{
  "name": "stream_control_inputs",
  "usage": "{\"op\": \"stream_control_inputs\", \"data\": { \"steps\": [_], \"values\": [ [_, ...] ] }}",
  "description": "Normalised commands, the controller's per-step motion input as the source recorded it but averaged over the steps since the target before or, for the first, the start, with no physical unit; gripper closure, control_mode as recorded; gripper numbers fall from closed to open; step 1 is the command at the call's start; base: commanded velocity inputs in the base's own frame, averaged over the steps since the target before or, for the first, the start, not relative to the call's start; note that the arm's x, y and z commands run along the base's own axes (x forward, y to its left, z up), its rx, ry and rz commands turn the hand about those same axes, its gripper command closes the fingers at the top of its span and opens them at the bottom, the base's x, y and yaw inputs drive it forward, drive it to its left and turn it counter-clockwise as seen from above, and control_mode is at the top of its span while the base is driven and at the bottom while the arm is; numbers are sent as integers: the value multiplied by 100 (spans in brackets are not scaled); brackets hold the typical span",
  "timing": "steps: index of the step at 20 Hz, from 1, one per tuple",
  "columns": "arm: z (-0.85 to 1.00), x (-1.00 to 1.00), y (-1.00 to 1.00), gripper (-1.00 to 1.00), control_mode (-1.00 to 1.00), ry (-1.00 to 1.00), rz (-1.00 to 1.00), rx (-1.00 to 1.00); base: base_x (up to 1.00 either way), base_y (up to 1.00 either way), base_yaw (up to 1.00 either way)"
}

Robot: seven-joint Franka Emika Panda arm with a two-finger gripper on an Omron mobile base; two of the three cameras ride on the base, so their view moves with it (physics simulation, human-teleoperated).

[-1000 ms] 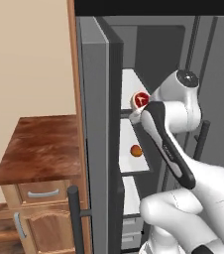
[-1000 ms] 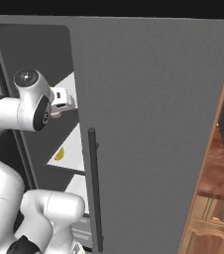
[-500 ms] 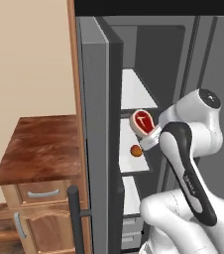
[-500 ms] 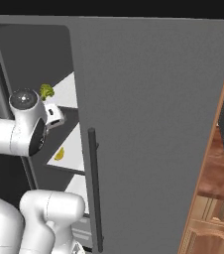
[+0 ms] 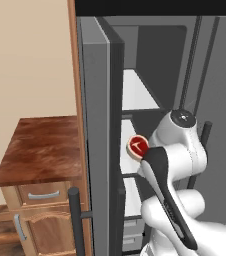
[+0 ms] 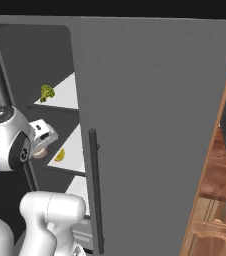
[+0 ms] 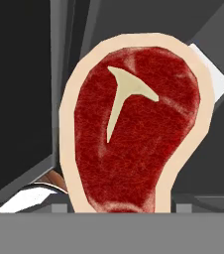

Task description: Take the steak and broccoli from the highest rack and move them to the second highest rack where the mango and lemon wedge are located, to maximize freezer space. Close the freezer door after rearranging.

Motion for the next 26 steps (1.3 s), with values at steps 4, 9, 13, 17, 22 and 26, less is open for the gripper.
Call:
{"op": "stream_control_inputs", "data": {
  "steps": [4, 9, 13, 17, 22, 26],
  "values": [
    [-33, 17, 1, 100, -100, 5, 0, -12, 0, 0, 0],
    [-35, 28, 0, 100, -100, 0, 0, -4, 0, 0, 0],
    [-37, 32, 0, 100, -100, 0, 0, -7, 0, 0, 0],
    [-30, 47, 0, 100, -100, 5, 0, -1, 0, 0, 0],
    [-23, 57, 0, 100, -100, 14, 0, 0, 0, 0, 0],
    [-27, 60, 0, 100, -100, 8, 0, 0, 0, 0, 0]
  ]
}}
